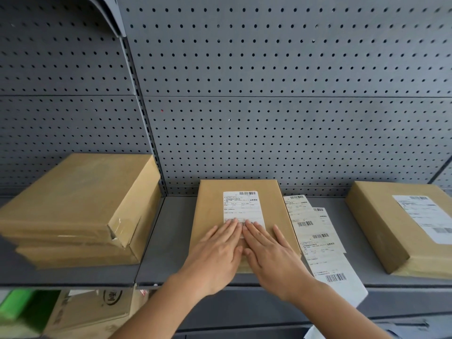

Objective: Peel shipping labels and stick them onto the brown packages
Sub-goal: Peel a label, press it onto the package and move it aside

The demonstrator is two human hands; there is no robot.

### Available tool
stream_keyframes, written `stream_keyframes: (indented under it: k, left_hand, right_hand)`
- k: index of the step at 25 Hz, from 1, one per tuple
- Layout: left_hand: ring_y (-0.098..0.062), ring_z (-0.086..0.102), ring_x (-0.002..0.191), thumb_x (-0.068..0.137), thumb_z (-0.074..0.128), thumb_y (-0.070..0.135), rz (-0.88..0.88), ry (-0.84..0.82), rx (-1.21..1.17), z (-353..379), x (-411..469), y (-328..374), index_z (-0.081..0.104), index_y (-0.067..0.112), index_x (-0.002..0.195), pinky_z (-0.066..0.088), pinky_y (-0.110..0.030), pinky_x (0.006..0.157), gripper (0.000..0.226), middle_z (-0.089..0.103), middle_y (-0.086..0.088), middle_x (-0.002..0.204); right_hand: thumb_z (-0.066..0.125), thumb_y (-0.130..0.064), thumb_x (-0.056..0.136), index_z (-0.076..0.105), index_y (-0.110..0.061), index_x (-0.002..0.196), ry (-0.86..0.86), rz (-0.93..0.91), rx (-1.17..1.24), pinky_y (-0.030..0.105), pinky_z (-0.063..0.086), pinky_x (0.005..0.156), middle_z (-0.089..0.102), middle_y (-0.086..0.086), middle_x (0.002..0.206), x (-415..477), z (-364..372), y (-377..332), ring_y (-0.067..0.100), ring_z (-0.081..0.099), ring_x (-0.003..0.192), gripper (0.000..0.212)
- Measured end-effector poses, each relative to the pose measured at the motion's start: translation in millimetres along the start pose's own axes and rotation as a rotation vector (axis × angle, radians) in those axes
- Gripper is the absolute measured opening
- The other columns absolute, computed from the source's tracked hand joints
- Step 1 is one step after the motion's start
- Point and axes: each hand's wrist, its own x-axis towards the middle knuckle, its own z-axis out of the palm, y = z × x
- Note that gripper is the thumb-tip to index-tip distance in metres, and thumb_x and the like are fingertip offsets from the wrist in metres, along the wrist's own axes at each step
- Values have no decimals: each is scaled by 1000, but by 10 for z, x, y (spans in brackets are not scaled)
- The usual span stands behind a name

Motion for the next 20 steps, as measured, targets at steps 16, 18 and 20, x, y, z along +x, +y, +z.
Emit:
stream_keyframes:
  k: [16, 18, 20]
  left_hand:
    - [-10, -6, 157, 99, 15, 68, -496, -37, -436, -50, -307, -577, -8, 21, 162, 5, -35, 127, 83, -13, 5, 170]
    - [-15, 10, 158, 98, 29, 69, -608, -5, -802, -58, -301, -542, 4, 28, 164, 13, -40, 125, 82, 7, 8, 171]
    - [-16, 25, 154, 97, 41, 67, -668, 11, -1100, -45, -275, -451, 17, 31, 163, 19, -39, 123, 79, 31, 14, 164]
  right_hand:
    - [26, -55, 101, 6, -20, 159, 5, 448, 393, 22, -1, 117, 2, -6, 167, -306, -216, 613, 7, -2, 152, 71]
    - [39, -55, 100, 7, -25, 159, -7, 561, 685, 30, 9, 120, 12, -8, 165, -264, -214, 633, 12, 9, 152, 74]
    - [48, -60, 94, 10, -29, 159, -11, 627, 891, 36, 19, 120, 23, -11, 161, -193, -144, 637, 16, 22, 150, 81]
